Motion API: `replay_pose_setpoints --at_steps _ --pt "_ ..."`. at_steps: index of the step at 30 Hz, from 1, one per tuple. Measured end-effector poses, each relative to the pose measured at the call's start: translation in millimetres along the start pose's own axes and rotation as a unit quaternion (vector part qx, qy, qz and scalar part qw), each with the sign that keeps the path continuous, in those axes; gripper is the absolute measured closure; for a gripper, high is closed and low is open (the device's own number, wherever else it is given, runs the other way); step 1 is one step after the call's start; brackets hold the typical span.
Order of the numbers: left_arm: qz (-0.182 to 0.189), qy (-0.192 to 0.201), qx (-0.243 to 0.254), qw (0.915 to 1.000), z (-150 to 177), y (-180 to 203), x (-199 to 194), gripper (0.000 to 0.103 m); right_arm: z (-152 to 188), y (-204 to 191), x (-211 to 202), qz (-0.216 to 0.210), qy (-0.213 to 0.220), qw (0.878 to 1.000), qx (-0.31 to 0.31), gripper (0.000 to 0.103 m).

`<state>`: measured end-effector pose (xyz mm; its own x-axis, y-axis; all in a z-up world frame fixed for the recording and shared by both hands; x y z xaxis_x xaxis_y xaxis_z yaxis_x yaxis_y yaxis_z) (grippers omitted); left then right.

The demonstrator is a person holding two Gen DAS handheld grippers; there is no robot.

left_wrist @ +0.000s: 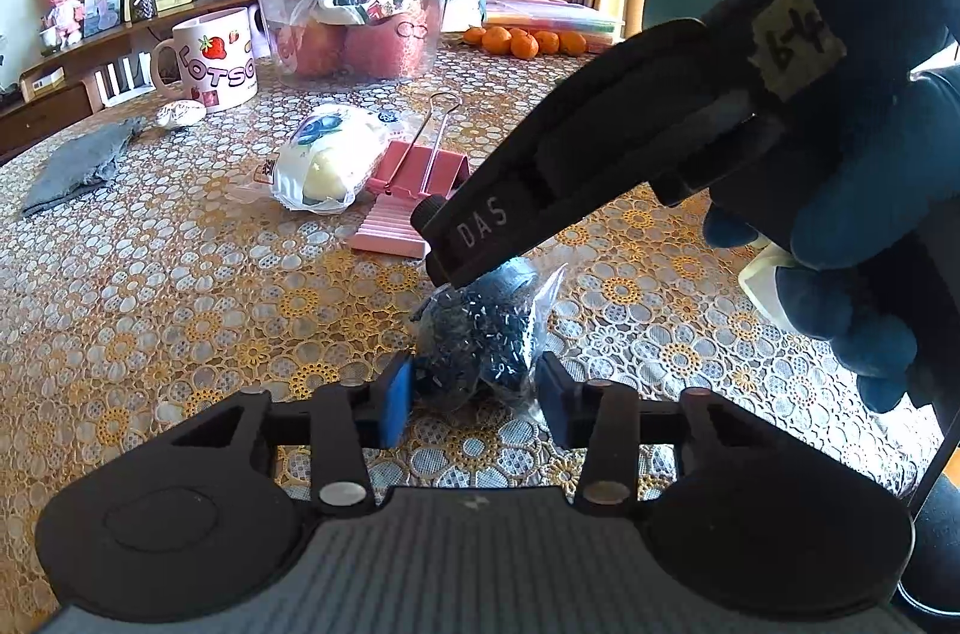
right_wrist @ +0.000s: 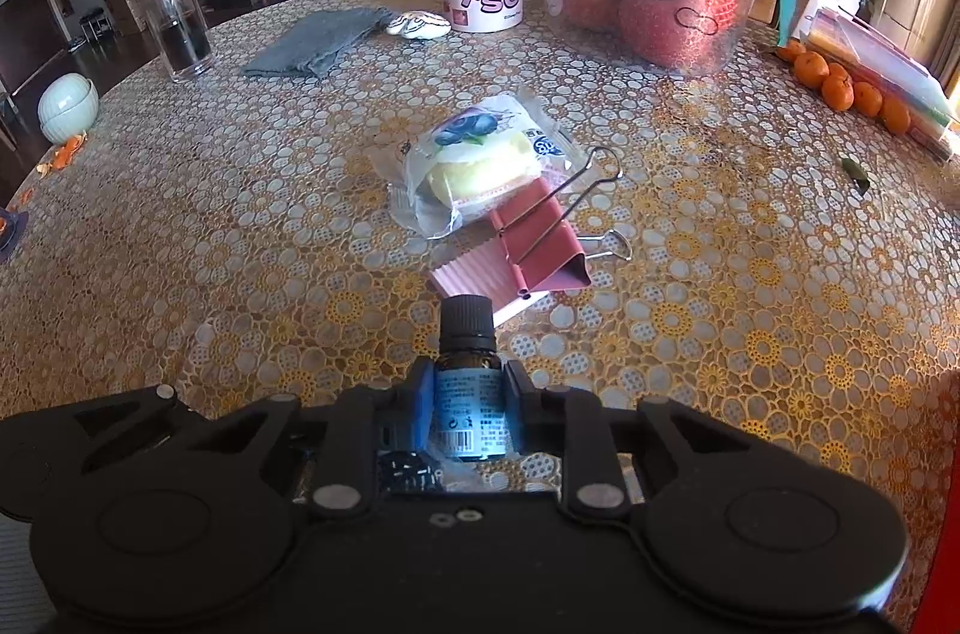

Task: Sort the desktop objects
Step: 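Grasp the small blue-labelled bottle with the right tool while the left tool grasps the bag of black pieces, then carry the bottle and the black-pieces bag over the red box with both tools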

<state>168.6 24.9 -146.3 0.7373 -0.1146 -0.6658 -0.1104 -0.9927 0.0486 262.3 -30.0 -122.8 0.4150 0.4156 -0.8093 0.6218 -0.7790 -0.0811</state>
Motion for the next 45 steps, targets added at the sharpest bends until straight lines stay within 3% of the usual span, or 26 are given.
replay_pose_setpoints --at_steps 9,30,45 --pt "0.008 -0.006 -0.013 0.9999 -2 1 -2 0.069 10 24 -20 0.017 0.019 0.999 0.038 0.080" --pt "0.011 0.028 0.002 0.9995 -40 31 -27 0.069 45 63 -90 0.029 0.059 0.993 0.102 0.080" --pt "0.039 0.070 0.043 0.9959 -82 90 -60 0.069 62 95 -166 0.034 0.122 0.983 0.132 0.080"
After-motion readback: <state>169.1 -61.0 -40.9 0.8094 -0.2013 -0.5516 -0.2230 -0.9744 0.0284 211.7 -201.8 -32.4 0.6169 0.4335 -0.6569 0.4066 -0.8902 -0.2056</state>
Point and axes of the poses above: each gripper's, at about its wrist camera, not at the fingertips, and x roughly the way its jaws point, y to its right, z to its underside, the point moved 3 cm from there along x, roughly the way its jaws point, and after that the axes turned 1 degree about z, right-handed, at the moved point
